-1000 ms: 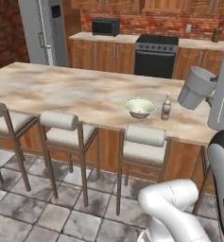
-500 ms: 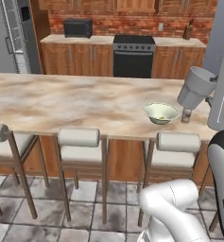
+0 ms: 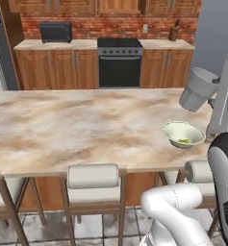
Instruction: There is a bowl on the dining counter. Grab a lemon wedge from the fridge and place it in the bowl. Then get the liquor bottle and glass cup from the cabinet and place them next to the bowl.
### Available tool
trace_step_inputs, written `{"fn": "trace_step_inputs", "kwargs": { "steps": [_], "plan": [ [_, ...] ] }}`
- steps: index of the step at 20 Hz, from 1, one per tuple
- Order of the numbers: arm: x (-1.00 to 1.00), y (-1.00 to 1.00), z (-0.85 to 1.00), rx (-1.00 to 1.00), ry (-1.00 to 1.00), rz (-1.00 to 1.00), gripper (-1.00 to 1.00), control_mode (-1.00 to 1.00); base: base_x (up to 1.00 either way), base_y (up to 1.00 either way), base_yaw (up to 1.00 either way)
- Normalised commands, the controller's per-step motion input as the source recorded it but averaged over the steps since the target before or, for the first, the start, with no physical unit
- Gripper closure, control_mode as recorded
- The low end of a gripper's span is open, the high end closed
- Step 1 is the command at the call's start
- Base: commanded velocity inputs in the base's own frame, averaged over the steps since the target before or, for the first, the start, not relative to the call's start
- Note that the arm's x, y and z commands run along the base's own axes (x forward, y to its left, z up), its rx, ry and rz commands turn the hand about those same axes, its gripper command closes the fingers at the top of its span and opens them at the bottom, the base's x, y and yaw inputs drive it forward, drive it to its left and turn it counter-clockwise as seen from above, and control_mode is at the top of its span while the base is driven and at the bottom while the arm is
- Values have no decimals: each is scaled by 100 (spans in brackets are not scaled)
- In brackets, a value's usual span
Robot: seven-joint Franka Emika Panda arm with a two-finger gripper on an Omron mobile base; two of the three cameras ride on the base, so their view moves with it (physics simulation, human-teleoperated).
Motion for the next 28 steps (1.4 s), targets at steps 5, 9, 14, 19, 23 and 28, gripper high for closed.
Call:
{"fn": "trace_step_inputs", "kwargs": {
  "steps": [5,9,14,19,23,28],
  "plan": [
    [0,0,0,0,0,0,100,100,72,2,-8],
    [52,0,-5,0,0,0,100,-100,17,0,-1],
    [74,0,-19,0,0,0,100,-100,0,0,0],
    [69,0,-34,-3,-1,2,100,-100,0,0,0],
    [62,4,-51,-6,0,5,100,-100,0,0,0],
    [58,10,-62,-7,0,5,100,-100,0,0,0]
  ]
}}
